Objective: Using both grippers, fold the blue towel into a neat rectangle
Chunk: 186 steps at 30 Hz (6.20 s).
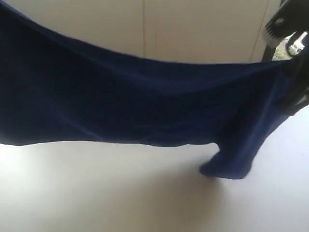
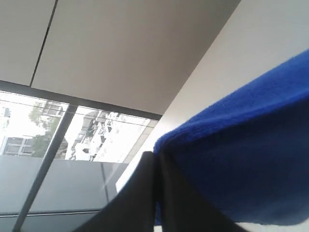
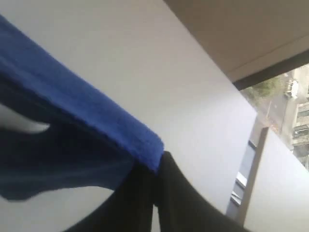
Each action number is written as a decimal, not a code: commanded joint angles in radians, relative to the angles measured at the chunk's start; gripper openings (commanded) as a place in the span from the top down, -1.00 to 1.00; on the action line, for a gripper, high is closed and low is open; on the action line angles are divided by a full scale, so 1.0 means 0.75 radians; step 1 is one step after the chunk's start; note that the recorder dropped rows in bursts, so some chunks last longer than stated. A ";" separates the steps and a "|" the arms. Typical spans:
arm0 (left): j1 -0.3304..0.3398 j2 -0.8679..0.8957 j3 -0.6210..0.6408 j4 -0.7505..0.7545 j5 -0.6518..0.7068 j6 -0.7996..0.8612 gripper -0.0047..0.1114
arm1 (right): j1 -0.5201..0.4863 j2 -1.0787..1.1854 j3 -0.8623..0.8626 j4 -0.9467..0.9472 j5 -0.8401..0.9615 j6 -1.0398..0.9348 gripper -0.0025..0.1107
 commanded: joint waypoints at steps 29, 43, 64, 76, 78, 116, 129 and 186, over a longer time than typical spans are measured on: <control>-0.004 -0.174 0.810 -0.018 -0.078 -0.381 0.92 | -0.002 0.094 0.069 0.087 0.000 0.056 0.96; 0.045 0.130 1.157 0.783 -0.341 -1.169 0.92 | -0.002 0.572 0.069 -0.027 -0.435 0.046 0.96; 0.677 0.724 0.938 0.894 -0.718 -1.488 0.39 | -0.018 1.017 -0.142 -0.536 -0.648 0.643 0.20; 0.328 0.712 0.807 0.712 -0.723 -1.482 -0.55 | -0.015 0.782 -0.235 -0.526 -0.180 0.715 -0.16; 0.234 0.712 0.807 0.686 -1.042 -1.486 -0.18 | -0.015 0.723 -0.235 -0.488 -0.084 0.786 -0.16; 0.371 0.854 0.318 -1.562 -0.850 0.654 0.92 | -0.015 0.670 -0.051 -0.108 0.162 0.604 0.95; 0.342 1.132 0.320 -1.752 -0.845 0.750 0.92 | -0.015 0.670 -0.051 -0.119 0.168 0.604 0.95; 0.342 0.777 0.614 -1.499 -0.883 0.607 0.92 | -0.107 1.190 -0.104 -0.500 -0.058 0.885 0.96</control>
